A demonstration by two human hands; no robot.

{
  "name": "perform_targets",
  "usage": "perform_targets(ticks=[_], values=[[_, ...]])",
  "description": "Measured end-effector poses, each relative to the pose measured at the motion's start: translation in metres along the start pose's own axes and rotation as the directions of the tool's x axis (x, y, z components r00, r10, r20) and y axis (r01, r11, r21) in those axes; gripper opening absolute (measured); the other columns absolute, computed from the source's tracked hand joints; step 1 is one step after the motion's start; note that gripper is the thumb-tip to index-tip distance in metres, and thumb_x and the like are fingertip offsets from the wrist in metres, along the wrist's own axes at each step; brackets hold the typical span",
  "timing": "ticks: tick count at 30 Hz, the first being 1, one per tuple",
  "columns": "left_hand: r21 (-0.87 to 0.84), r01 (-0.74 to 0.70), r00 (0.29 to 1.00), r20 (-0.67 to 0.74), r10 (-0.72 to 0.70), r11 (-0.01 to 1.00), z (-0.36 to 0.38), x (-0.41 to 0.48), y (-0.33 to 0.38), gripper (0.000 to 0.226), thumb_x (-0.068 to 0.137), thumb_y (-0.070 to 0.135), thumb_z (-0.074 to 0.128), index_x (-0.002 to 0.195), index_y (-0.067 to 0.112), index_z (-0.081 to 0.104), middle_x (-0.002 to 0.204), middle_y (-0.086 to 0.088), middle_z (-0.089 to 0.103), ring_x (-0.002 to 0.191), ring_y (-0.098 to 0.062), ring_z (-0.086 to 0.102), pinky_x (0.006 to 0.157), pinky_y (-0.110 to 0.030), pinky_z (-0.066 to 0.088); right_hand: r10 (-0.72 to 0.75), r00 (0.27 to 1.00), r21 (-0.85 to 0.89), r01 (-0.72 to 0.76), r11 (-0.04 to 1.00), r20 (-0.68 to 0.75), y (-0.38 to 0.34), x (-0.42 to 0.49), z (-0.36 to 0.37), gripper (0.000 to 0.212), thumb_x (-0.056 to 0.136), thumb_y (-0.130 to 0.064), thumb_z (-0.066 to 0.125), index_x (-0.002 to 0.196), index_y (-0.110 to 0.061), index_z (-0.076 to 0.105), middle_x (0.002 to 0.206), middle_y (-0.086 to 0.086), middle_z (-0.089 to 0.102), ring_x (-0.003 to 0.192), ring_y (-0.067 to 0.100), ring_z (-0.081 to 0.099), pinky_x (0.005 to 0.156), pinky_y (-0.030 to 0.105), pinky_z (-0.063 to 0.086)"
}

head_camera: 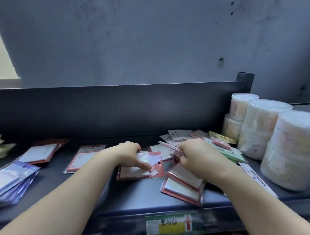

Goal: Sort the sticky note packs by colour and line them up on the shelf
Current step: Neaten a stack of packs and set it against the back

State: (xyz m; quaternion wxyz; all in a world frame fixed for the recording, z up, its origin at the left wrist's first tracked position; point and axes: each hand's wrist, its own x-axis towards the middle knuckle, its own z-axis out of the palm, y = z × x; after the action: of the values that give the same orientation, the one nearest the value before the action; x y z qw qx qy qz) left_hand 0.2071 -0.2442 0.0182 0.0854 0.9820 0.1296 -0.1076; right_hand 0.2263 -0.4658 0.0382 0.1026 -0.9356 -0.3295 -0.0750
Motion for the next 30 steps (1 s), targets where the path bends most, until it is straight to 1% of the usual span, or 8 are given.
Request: perform_targets(ticks=[3, 6, 8, 11, 17, 20, 25, 30], values=[[-0.126, 0.022, 0.982, -0.182, -0.045, 0.992, 0.000, -0.012, -0.011, 0.049, 0.072, 0.060, 0.068, 0.081, 0.013, 0.060, 0.078, -0.001, 0.060, 0.070, -0.019, 0.054, 0.059, -0.030, 0.038, 0.038, 0.961, 0.220, 0.024, 0.975, -0.273, 0.005, 0.002, -0.009, 0.015, 0.087, -0.014, 0.049, 0.088, -0.016, 0.064, 0.083, 0.003, 0.067, 0.080, 0.026, 0.059, 0.065, 0.032, 0.044], [-0.317, 0.033, 0.906, -0.390, -0.162, 0.948, -0.007, -0.032, -0.026, 0.025, 0.087, 0.040, 0.061, 0.078, 0.017, 0.060, 0.079, 0.000, 0.062, 0.072, -0.018, 0.056, 0.058, -0.030, 0.038, 0.141, 0.898, 0.515, 0.105, 0.851, -0.416, 0.005, 0.005, -0.014, 0.024, 0.091, -0.011, 0.050, 0.103, -0.023, 0.068, 0.090, -0.007, 0.070, 0.083, 0.013, 0.062, 0.071, 0.026, 0.049], [-0.554, -0.033, 0.852, -0.450, -0.266, 0.832, -0.007, -0.047, -0.037, 0.018, 0.091, 0.031, 0.056, 0.081, 0.018, 0.060, 0.078, -0.001, 0.062, 0.067, -0.016, 0.054, 0.055, -0.027, 0.037, 0.193, 0.913, 0.686, 0.119, 0.718, -0.360, 0.004, 0.010, -0.009, 0.021, 0.093, -0.013, 0.052, 0.102, -0.025, 0.067, 0.091, -0.012, 0.069, 0.084, 0.006, 0.063, 0.067, 0.018, 0.051], [-0.860, -0.126, 0.865, -0.339, -0.369, 0.495, 0.001, -0.064, -0.046, 0.015, 0.097, 0.016, 0.048, 0.091, 0.015, 0.062, 0.078, -0.002, 0.064, 0.061, -0.013, 0.054, 0.052, -0.023, 0.038, 0.248, 0.942, 0.870, 0.080, 0.487, -0.226, -0.001, 0.020, 0.003, 0.017, 0.094, -0.014, 0.054, 0.092, -0.026, 0.065, 0.088, -0.006, 0.070, 0.086, 0.011, 0.067, 0.068, 0.025, 0.057], [-0.971, -0.209, 0.843, -0.237, -0.483, 0.112, 0.013, -0.079, -0.071, 0.034, 0.096, -0.005, 0.033, 0.093, 0.018, 0.058, 0.087, -0.002, 0.068, 0.078, -0.019, 0.064, 0.071, -0.039, 0.053, 0.332, 0.939, 0.979, 0.022, 0.203, -0.090, -0.028, 0.032, 0.011, 0.010, 0.091, -0.013, 0.059, 0.087, -0.013, 0.069, 0.082, 0.010, 0.072, 0.077, 0.026, 0.068, 0.076, 0.053, 0.055], [-0.972, -0.229, 0.813, -0.223, -0.537, 0.057, 0.013, -0.085, -0.089, 0.041, 0.092, -0.013, 0.029, 0.091, 0.016, 0.057, 0.085, -0.001, 0.068, 0.075, -0.017, 0.065, 0.051, -0.027, 0.056, 0.348, 0.937, 0.996, -0.017, 0.089, -0.015, -0.043, 0.035, 0.014, 0.011, 0.092, -0.014, 0.059, 0.087, -0.011, 0.068, 0.077, 0.012, 0.071, 0.068, 0.029, 0.069, 0.062, 0.060, 0.056], [-0.975, -0.223, 0.804, -0.194, -0.563, 0.017, 0.016, -0.080, -0.124, 0.052, 0.085, -0.016, 0.027, 0.120, 0.018, 0.045, 0.101, -0.005, 0.068, 0.089, -0.024, 0.066, 0.067, -0.035, 0.052, 0.362, 0.932, 1.000, -0.025, 0.004, 0.022, -0.068, 0.044, 0.020, 0.021, 0.095, -0.008, 0.047, 0.085, -0.011, 0.066, 0.064, 0.003, 0.071, 0.055, 0.018, 0.068, 0.048, 0.040, 0.057], [-0.960, -0.245, 0.828, -0.280, -0.485, 0.137, 0.007, -0.081, -0.149, 0.051, 0.086, -0.016, 0.030, 0.114, 0.021, 0.051, 0.096, -0.002, 0.068, 0.081, -0.015, 0.066, 0.060, -0.028, 0.052, 0.379, 0.922, 0.994, -0.040, -0.105, 0.077, -0.099, 0.060, 0.030, 0.026, 0.096, -0.004, 0.040, 0.089, -0.011, 0.065, 0.069, 0.005, 0.073, 0.061, 0.020, 0.071, 0.054, 0.045, 0.058]])
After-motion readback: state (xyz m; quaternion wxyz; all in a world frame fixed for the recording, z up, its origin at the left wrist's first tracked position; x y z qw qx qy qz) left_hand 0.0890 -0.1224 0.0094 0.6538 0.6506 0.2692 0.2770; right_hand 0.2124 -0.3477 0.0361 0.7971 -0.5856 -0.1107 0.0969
